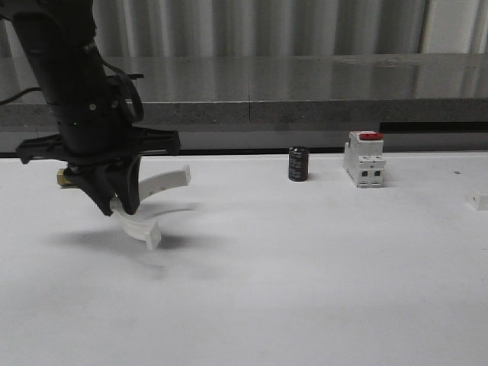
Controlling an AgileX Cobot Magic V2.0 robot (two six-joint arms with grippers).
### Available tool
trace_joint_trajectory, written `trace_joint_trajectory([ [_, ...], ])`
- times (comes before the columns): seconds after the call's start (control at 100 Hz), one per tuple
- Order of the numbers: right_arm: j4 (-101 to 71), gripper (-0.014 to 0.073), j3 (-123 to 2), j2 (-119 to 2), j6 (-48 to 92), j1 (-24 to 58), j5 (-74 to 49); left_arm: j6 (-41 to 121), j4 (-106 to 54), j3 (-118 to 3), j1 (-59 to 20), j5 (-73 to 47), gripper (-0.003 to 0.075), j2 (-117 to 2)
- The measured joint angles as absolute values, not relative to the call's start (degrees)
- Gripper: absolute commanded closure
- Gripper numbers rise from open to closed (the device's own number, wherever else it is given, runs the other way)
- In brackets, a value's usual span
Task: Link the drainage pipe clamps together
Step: 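Lower the held white clamp half with the left gripper onto the table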
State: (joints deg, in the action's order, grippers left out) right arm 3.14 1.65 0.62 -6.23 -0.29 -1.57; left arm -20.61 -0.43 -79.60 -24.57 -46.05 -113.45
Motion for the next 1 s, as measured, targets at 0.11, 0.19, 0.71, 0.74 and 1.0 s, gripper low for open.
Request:
trace_joint_trajectory([
  [0.11,3.14,0.0660,1.65,0.62,-6.23,-0.29,-1.57,-21.98,0.00,-79.60,-24.68,-45.96,0.0741,-114.89],
  [0.19,3.14,0.0660,1.65,0.62,-6.23,-0.29,-1.57,-22.61,0.00,-79.60,-24.68,-45.83,0.0741,-115.95],
  [0.71,3.14,0.0660,1.65,0.62,-6.23,-0.29,-1.57,-23.05,0.00,-79.60,-24.68,-45.64,0.0272,-116.74],
  [0.74,3.14,0.0660,1.65,0.62,-6.23,-0.29,-1.57,-23.05,0.00,-79.60,-24.68,-45.64,0.0242,-116.74],
  [1.0,3.14,0.0660,1.65,0.62,-6.23,-0.29,-1.57,-19.73,-0.49,-79.60,-24.68,-45.05,0.0206,-116.32],
])
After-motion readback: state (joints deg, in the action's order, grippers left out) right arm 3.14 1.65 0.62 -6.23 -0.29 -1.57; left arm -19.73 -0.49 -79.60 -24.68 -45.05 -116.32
